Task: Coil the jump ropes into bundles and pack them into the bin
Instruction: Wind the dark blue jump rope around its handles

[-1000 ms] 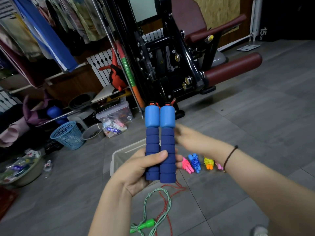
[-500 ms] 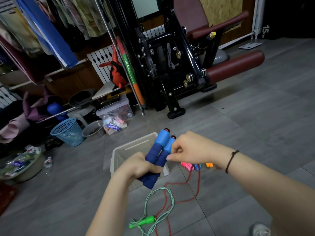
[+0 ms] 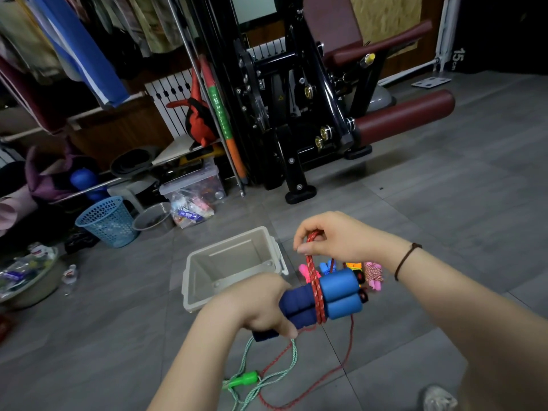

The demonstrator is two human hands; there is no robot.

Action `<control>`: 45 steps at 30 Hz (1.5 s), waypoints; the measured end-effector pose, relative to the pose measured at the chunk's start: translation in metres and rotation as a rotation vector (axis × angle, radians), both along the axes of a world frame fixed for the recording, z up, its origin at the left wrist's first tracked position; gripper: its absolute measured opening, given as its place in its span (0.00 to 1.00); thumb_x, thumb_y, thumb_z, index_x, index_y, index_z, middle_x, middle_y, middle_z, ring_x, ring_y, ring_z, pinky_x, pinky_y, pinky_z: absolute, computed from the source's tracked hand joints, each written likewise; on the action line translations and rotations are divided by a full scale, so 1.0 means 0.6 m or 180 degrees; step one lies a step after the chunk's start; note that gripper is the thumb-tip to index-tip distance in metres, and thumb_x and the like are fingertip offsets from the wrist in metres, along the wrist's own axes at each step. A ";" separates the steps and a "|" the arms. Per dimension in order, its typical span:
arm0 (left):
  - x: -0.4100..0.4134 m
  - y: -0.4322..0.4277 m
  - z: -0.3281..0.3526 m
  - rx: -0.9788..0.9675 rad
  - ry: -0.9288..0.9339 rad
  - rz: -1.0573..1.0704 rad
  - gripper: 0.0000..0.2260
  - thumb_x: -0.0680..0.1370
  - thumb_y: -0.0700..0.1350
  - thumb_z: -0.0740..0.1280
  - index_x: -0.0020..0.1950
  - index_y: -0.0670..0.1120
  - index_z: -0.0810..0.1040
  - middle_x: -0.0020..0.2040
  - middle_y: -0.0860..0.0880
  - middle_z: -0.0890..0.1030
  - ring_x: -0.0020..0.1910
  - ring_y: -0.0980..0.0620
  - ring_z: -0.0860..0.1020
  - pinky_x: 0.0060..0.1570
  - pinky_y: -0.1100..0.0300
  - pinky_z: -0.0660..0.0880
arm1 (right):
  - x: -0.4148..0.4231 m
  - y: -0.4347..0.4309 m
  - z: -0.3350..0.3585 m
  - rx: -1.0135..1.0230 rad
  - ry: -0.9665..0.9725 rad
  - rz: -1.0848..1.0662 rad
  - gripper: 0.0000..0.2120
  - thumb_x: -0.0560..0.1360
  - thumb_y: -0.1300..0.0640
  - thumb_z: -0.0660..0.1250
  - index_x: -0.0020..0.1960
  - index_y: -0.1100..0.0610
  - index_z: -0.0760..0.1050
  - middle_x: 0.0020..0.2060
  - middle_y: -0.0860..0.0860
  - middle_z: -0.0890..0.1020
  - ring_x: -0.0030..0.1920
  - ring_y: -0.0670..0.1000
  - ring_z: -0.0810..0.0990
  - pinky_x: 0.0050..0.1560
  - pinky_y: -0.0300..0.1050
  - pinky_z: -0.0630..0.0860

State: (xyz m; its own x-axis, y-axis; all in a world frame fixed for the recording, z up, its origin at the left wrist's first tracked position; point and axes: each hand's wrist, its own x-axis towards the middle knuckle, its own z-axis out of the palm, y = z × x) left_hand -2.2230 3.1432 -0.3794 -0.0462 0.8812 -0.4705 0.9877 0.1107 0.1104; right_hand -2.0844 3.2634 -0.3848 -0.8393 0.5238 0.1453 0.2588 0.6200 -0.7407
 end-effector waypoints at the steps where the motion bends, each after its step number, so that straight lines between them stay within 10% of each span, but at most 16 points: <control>1: -0.005 -0.007 0.006 0.0121 -0.0247 -0.0051 0.14 0.67 0.52 0.76 0.36 0.48 0.72 0.34 0.51 0.75 0.35 0.51 0.72 0.30 0.61 0.65 | 0.002 0.005 -0.004 -0.0181 0.0025 0.0026 0.04 0.73 0.57 0.70 0.42 0.48 0.79 0.36 0.44 0.82 0.37 0.37 0.78 0.42 0.30 0.74; 8: -0.036 -0.038 0.033 0.1143 -0.2303 0.0871 0.10 0.65 0.41 0.78 0.37 0.46 0.77 0.27 0.56 0.75 0.26 0.60 0.69 0.27 0.67 0.65 | 0.004 0.016 0.007 -0.0599 0.0155 -0.0304 0.16 0.78 0.70 0.56 0.33 0.59 0.71 0.23 0.48 0.74 0.22 0.41 0.71 0.26 0.31 0.69; 12: -0.042 -0.021 0.020 0.1522 -0.3133 0.1691 0.22 0.61 0.49 0.76 0.46 0.36 0.79 0.42 0.34 0.81 0.39 0.47 0.77 0.41 0.53 0.70 | 0.003 0.003 0.007 -0.0552 0.0115 -0.0356 0.17 0.79 0.56 0.61 0.31 0.55 0.72 0.22 0.44 0.74 0.25 0.40 0.69 0.32 0.34 0.69; 15: -0.041 -0.010 0.009 0.1680 -0.3469 0.2148 0.12 0.68 0.40 0.75 0.47 0.36 0.80 0.41 0.40 0.83 0.41 0.44 0.81 0.44 0.52 0.76 | 0.007 -0.005 0.006 -0.0638 -0.0121 -0.0160 0.12 0.79 0.52 0.61 0.44 0.56 0.80 0.27 0.46 0.75 0.31 0.48 0.72 0.37 0.45 0.72; 23: -0.078 0.021 -0.038 0.1779 -0.1857 0.2657 0.15 0.64 0.48 0.77 0.42 0.39 0.80 0.39 0.42 0.83 0.37 0.47 0.79 0.43 0.50 0.78 | 0.011 -0.036 0.023 -0.0604 -0.0212 0.0062 0.14 0.76 0.47 0.65 0.38 0.53 0.81 0.24 0.48 0.77 0.26 0.44 0.74 0.32 0.37 0.72; 30: -0.031 0.027 -0.061 0.0851 0.0290 0.1253 0.13 0.67 0.53 0.72 0.47 0.46 0.80 0.45 0.45 0.83 0.46 0.44 0.80 0.39 0.59 0.72 | 0.011 -0.040 0.039 -0.0302 0.0327 -0.0185 0.13 0.75 0.50 0.67 0.36 0.54 0.82 0.22 0.43 0.76 0.25 0.39 0.72 0.29 0.27 0.65; 45: 0.011 -0.001 -0.034 0.1858 0.0499 -0.0398 0.14 0.72 0.55 0.68 0.56 0.56 0.74 0.50 0.51 0.82 0.51 0.45 0.79 0.45 0.55 0.73 | 0.026 0.038 -0.007 0.0426 -0.0716 -0.0515 0.15 0.75 0.42 0.63 0.33 0.46 0.77 0.24 0.47 0.71 0.26 0.44 0.67 0.31 0.38 0.64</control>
